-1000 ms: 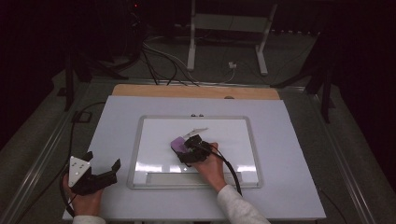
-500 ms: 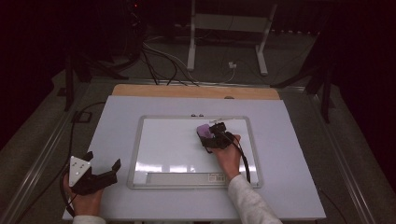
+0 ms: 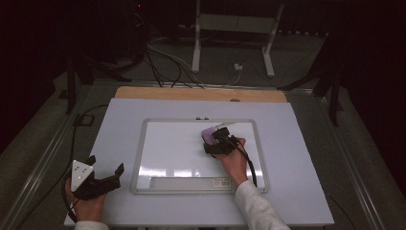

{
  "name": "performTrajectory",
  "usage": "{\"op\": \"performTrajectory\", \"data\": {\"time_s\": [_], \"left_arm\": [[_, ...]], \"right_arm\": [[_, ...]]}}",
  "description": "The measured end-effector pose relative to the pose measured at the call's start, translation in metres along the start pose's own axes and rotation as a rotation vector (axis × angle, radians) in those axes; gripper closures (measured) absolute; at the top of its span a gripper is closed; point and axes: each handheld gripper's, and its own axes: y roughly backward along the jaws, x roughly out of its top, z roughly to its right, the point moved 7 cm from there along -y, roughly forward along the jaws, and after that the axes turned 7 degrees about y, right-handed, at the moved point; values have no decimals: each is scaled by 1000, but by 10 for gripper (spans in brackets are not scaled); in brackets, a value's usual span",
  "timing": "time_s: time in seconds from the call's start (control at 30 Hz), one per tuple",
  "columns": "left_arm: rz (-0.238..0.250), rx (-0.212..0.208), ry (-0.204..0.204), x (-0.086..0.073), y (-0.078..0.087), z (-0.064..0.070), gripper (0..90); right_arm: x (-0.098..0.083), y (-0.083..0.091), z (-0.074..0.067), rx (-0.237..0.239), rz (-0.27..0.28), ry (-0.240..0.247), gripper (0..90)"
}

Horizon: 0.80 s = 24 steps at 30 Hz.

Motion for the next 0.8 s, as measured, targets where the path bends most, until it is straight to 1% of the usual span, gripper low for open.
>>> {"op": "performTrajectory", "data": {"time_s": [0.1,0.13,0.2,0.27,0.4,0.47,0.53,0.6,0.73,0.8], "left_arm": [[8,2,5,1,1,0,4],[5,2,4,1,1,0,4],[4,1,2,0,0,0,4],[7,-1,1,1,0,1,4],[5,-2,-1,1,0,1,4],[5,-2,2,1,0,0,4],[8,-1,6,1,0,0,4],[8,-1,6,1,0,0,4],[3,-3,-1,1,0,1,4],[3,-3,0,1,0,1,4]], "right_arm": [[6,10,-5,-21,47,47,273],[8,14,-7,-20,68,67,274],[11,20,-12,-10,97,91,275],[11,24,-17,-2,100,117,283],[6,28,-23,-29,95,192,283],[3,29,-25,-40,92,211,283],[1,27,-25,-44,85,218,289],[-2,25,-24,-41,70,217,292],[-7,22,-20,-55,50,211,298],[-8,21,-19,-58,50,216,315]]}}
